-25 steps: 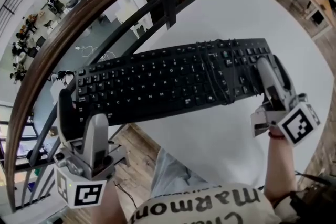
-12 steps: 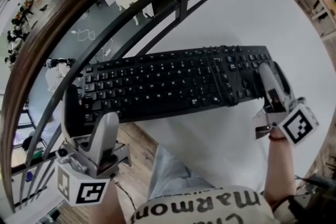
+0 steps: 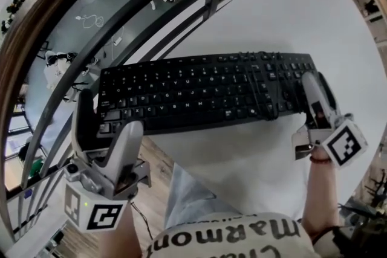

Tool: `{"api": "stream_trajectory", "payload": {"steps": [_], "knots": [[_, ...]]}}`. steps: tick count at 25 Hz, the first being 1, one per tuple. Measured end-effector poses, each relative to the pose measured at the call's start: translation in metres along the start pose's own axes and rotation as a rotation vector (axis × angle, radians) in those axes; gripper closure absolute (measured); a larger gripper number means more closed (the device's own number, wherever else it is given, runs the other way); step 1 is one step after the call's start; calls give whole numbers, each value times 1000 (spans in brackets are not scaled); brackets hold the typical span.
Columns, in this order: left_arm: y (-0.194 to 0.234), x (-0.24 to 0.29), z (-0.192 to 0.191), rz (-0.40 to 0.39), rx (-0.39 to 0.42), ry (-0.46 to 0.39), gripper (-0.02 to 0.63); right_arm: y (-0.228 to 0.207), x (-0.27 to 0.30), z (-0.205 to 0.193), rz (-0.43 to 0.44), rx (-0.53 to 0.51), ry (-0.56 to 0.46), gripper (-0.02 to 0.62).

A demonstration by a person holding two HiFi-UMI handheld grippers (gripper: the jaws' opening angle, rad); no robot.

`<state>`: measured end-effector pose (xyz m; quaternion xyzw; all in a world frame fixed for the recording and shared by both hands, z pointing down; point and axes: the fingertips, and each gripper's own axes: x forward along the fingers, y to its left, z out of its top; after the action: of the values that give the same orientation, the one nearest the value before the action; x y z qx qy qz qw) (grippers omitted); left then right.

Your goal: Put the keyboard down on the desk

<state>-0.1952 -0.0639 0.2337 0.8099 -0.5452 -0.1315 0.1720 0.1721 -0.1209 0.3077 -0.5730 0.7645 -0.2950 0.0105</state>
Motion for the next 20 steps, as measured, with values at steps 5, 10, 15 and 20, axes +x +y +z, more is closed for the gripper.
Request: {"api": "stream_trajectory", "payload": {"steps": [5,10,15,20], "knots": [[11,7,-34,11,-18,42,112,-18,11,-14,-24,-19,23,259],[15,7,-44,35,-47,68,112,-22,17,-20,-41,-38,63,259],[16,9,-43,59,-47,105,112,-16,17,-13,-46,-42,84,259],[18,10,-48,62,-68,144,112,-14,19,-9,-55,-46,99,259]]}}
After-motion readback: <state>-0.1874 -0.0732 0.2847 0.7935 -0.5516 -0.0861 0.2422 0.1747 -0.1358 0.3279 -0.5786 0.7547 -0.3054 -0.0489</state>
